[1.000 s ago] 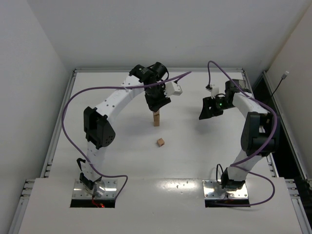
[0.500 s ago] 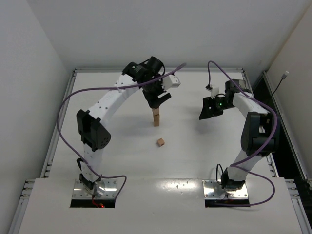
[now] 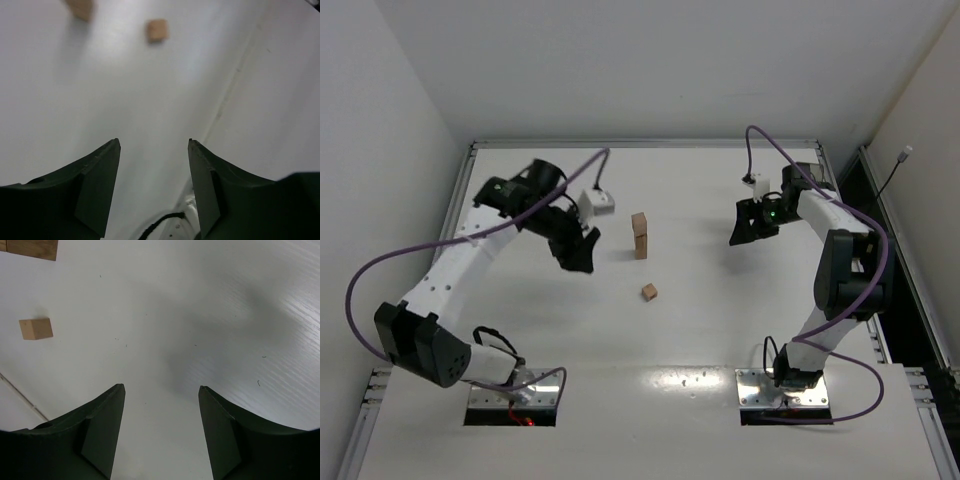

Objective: Build the wood block tower

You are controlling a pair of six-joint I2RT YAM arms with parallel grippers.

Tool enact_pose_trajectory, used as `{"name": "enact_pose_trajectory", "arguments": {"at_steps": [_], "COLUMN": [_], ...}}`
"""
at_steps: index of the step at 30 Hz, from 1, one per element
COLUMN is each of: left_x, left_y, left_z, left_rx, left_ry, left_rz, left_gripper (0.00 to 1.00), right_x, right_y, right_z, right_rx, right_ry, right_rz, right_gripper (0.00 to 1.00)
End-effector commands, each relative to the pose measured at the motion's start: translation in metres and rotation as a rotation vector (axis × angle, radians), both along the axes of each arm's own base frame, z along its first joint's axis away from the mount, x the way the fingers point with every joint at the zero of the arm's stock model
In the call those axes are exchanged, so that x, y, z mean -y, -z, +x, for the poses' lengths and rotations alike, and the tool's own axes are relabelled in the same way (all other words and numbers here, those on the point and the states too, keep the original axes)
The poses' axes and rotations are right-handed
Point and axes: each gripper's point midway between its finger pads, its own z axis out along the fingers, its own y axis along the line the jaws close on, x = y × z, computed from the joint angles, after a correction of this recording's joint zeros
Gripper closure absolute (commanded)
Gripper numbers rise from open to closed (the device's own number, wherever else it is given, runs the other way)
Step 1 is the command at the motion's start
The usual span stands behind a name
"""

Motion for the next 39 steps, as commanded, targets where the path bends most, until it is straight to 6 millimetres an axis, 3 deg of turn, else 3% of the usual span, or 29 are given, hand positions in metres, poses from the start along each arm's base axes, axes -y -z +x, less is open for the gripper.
{"name": "enact_pose_trajectory", "arguments": {"at_steps": [1,5,6,9,15,20,22,25,29,32,37,39], "left_x": [0.029,0.047,0.054,0.070,0.109,0.125,0.134,0.147,0.151,0.154,0.159,0.157], "left_y": [0.031,0.043,0.052,0.073,0.090,0.108,0.105,0.111,0.124,0.123,0.126,0.139], "left_z": [-0.076,-0.105,-0.124,-0.131,-0.098,-0.065,-0.055,-0.051,-0.050,-0.052,-0.040,-0.038], "left_rx": [-0.222,-0.150,-0.179,-0.171,0.044,0.168,0.172,0.062,-0.022,-0.011,0.015,0.009], "left_ry": [0.270,0.418,0.487,0.577,0.622,0.610,0.562,0.431,0.240,0.167,0.033,0.000], "left_rz": [-0.087,-0.051,-0.034,0.032,0.086,0.160,0.153,0.158,0.155,0.144,0.157,0.203], "left_gripper": [0.48,0.48,0.48,0.48,0.48,0.49,0.49,0.61,0.61,0.61,0.54,0.53], "right_x": [-0.001,0.002,0.004,0.004,0.003,0.003,0.003,0.005,0.004,0.006,0.006,0.009], "right_y": [-0.016,-0.019,-0.021,-0.024,-0.025,-0.025,-0.028,-0.024,-0.025,-0.021,-0.022,-0.022], "right_z": [0.010,0.011,0.011,0.011,0.009,0.009,0.009,0.005,0.005,0.003,0.005,0.005], "right_rx": [0.066,0.075,0.084,0.094,0.094,0.094,0.103,0.099,0.109,0.100,0.109,0.109], "right_ry": [-0.012,-0.003,0.000,0.000,0.000,0.000,0.000,0.003,0.003,0.006,0.006,0.015], "right_rz": [-0.005,-0.006,-0.016,-0.017,-0.017,-0.017,-0.018,-0.026,-0.027,-0.035,-0.036,-0.036], "right_gripper": [0.43,0.43,0.43,0.43,0.43,0.43,0.43,0.43,0.43,0.43,0.43,0.43]}}
